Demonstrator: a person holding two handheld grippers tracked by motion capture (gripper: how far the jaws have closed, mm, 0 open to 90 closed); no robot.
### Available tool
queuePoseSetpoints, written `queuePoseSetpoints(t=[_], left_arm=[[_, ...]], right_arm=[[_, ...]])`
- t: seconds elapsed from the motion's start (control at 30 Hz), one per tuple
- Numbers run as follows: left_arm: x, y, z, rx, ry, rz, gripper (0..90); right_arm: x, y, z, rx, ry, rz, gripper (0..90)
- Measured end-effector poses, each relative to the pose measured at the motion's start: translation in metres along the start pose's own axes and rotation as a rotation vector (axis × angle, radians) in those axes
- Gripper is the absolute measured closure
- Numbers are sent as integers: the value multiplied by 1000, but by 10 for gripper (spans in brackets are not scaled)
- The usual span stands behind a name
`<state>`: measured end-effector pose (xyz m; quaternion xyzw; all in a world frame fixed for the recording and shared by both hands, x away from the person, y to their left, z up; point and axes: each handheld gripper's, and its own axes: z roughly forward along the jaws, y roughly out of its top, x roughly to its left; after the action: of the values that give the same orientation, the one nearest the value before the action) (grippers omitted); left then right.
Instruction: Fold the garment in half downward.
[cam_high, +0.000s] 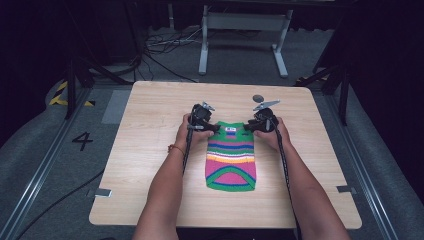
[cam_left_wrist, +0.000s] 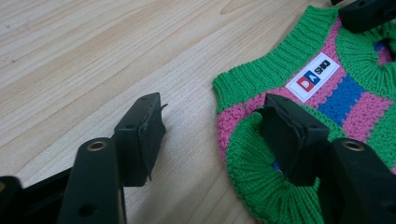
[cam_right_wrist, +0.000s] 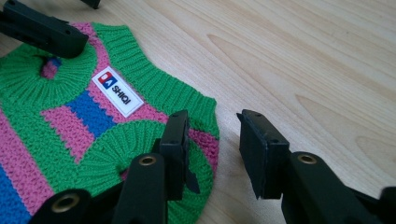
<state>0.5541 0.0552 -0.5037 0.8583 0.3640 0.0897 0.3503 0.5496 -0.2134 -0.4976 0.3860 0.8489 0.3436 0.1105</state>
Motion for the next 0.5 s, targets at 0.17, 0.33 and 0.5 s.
queuePoseSetpoints(t=[0.17,0.33,0.5], left_arm=[[-4,0,-1,-5,-21,19,532],[-6,0,-1,-3,-59,28,708],[-10,4,-2,25,-53,63,788]], right_arm=[[1,-1,2,12,4,19,655],[3,-1,2,15,28,3,776],[6,0,1,15,30,-12,848]])
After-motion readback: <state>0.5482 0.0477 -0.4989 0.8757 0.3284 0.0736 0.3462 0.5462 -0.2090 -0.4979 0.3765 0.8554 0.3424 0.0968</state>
